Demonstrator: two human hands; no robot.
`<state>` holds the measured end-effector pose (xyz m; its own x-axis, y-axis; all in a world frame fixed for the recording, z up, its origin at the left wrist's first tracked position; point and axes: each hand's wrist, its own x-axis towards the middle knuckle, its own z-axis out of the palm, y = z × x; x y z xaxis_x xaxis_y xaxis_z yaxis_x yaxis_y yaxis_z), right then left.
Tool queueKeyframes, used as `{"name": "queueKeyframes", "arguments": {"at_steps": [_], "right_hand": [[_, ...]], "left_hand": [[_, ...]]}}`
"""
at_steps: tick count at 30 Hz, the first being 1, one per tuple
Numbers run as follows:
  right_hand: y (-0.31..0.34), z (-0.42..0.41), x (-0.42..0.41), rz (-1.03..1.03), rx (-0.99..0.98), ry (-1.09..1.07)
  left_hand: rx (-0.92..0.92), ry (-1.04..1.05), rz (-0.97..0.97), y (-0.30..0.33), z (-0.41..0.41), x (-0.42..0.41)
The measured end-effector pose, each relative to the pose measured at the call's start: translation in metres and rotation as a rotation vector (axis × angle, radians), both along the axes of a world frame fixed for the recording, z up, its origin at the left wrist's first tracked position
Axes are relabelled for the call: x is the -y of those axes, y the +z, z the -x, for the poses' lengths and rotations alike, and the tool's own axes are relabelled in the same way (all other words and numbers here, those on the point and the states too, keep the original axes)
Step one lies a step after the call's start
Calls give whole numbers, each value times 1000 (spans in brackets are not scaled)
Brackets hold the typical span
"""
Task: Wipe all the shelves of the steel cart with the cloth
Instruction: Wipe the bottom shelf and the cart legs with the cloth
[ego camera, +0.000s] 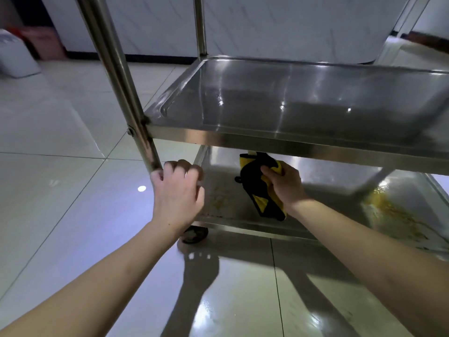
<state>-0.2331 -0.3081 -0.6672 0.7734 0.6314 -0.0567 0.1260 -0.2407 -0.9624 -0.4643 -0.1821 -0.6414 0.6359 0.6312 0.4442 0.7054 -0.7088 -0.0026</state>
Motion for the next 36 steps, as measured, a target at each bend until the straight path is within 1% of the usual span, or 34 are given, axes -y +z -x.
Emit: {"name": "queueKeyframes", "arguments": {"at_steps": [3,5,7,9,11,15,16,17,18,19,20,22,25,27,29,32,34,36], "right_hand": [[-8,-1,-26,-12,-82,-30],[-12,-4,-41,-11,-83,-37],[-15,-8,-54,-28,-40,-27],[-17,-10,-64,-63,11,-34],[-18,-9,-74,-103,93,-20],[-17,-6,-87,-121,281,37],[-17,-7,-90,-95,315,66],[-16,-7,-92,-14,328,125],[-17,-7,-97,117,342,187],[-18,-5,-101,232,392,216],[-21,-4,-105,284,471,208],[-30,1,-111,283,583,211],[-49,8,-111,413,645,497],[-62,9,-109,494,681,584],[-69,9,-107,489,695,596],[-75,9,-106,383,687,555],[-79,8,-107,361,778,508],[-85,9,-108,399,901,529]], "left_hand": [[12,-87,-97,-5,13,-6],[48,-122,-140,-1,20,-8],[82,-107,-175,3,24,-12],[64,-90,-198,2,27,-15],[36,-90,-207,-1,27,-17],[44,-59,-198,-2,25,-24],[42,-71,-201,-4,24,-26],[36,-94,-199,-7,24,-26],[27,-120,-184,-11,22,-28],[11,-137,-165,-15,21,-28],[-9,-140,-148,-17,20,-28],[-25,-123,-118,-18,18,-30],[-22,-107,-88,-17,17,-33],[-20,-106,-75,-17,17,-33],[-14,-109,-71,-18,18,-33],[-14,-117,-90,-18,19,-34],[-30,-124,-115,-18,20,-33],[-40,-135,-127,-17,20,-32]]}}
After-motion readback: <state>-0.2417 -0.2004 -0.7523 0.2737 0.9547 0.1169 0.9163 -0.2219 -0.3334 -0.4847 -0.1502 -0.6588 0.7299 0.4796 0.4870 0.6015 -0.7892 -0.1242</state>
